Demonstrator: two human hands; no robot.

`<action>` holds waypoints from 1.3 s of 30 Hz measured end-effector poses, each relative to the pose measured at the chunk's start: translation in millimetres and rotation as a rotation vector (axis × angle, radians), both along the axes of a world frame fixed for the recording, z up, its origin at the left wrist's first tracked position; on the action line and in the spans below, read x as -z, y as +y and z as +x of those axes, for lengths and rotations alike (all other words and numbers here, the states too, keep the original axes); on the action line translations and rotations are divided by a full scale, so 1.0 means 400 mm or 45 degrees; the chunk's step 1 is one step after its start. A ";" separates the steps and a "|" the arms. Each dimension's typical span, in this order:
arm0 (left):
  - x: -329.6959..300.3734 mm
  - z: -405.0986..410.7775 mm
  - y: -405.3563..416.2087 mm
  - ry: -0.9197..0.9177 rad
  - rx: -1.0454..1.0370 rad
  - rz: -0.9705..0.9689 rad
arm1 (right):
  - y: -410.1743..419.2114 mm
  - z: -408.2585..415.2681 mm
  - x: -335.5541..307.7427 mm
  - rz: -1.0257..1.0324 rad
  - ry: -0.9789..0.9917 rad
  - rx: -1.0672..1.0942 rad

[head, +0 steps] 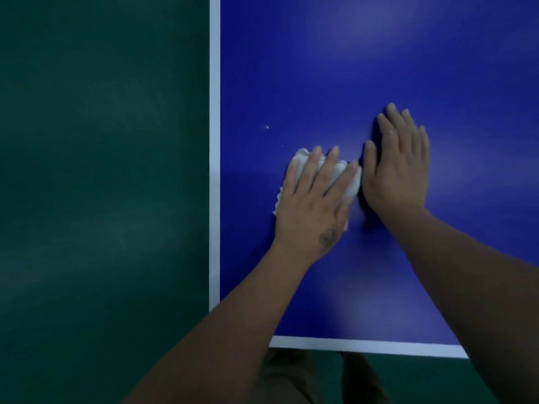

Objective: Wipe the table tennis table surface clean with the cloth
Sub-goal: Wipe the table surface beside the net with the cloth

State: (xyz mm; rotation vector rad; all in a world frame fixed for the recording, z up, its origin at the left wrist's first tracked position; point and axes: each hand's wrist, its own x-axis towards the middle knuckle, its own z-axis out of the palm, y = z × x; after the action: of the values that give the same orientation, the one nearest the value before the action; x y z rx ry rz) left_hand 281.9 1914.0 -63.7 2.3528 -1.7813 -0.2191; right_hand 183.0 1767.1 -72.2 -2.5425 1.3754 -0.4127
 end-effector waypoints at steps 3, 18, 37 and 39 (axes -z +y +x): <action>0.007 0.179 -0.008 -0.052 -0.373 0.120 | -0.007 0.008 0.006 -0.024 0.050 -0.012; 0.002 0.272 0.003 0.019 -0.572 0.146 | -0.016 0.016 0.009 -0.061 0.047 -0.009; 0.009 0.513 -0.200 0.020 -0.798 0.045 | -0.214 0.245 -0.002 -0.127 -0.005 -0.080; 0.002 0.476 -0.215 -0.005 -0.802 0.028 | -0.224 0.272 0.010 -0.046 0.033 -0.022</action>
State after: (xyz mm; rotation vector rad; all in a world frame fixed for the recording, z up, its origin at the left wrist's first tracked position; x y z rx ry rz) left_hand 472.5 1828.1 -64.5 2.7780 -0.9586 -0.1386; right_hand 291.9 1677.4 -76.1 -2.5959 1.3658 -0.4060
